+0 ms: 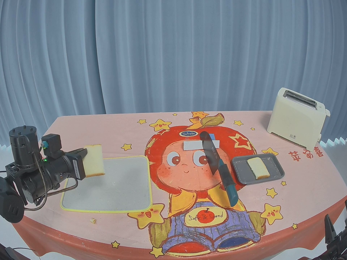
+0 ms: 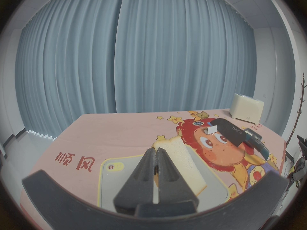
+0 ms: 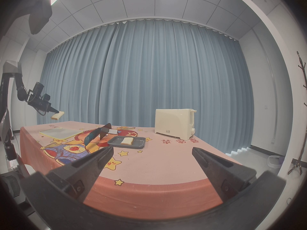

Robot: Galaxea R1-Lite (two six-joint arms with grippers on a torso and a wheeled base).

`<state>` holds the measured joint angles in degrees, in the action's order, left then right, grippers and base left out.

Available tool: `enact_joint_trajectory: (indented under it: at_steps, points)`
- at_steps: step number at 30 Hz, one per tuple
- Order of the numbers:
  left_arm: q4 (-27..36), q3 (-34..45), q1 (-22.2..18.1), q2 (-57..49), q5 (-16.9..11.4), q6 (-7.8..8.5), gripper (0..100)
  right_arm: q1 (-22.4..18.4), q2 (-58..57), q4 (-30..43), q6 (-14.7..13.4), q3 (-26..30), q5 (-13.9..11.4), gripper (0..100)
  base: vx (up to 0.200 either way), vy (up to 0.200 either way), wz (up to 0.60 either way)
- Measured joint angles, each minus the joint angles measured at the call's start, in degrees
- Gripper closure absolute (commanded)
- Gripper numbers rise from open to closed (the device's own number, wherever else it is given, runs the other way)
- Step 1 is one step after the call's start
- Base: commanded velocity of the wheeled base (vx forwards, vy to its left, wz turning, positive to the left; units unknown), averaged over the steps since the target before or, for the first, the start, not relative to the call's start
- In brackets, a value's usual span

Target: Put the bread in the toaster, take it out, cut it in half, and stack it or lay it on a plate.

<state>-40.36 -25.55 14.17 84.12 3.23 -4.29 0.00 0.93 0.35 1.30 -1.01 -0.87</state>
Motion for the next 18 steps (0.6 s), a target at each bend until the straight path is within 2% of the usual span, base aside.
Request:
enact_joint_trajectory:
  at_steps: [9, 14, 18]
  points:
    - [-0.3, -2.6, 0.9, -0.4, 0.0, -2.85, 100, 0.0, 0.0, 0.0, 0.0, 0.0, 0.0, 0, 0.000, 0.000, 0.00]
    - [-2.9, -4.4, 0.7, -0.3, -3.0, -5.32, 100, 0.0, 0.0, 0.0, 0.0, 0.0, 0.0, 0, 0.000, 0.000, 0.00]
    - [-4.5, -5.1, 0.4, 0.5, -3.9, -6.92, 100, 0.0, 0.0, 0.0, 0.0, 0.0, 0.0, 0, -0.200, 0.000, 0.00]
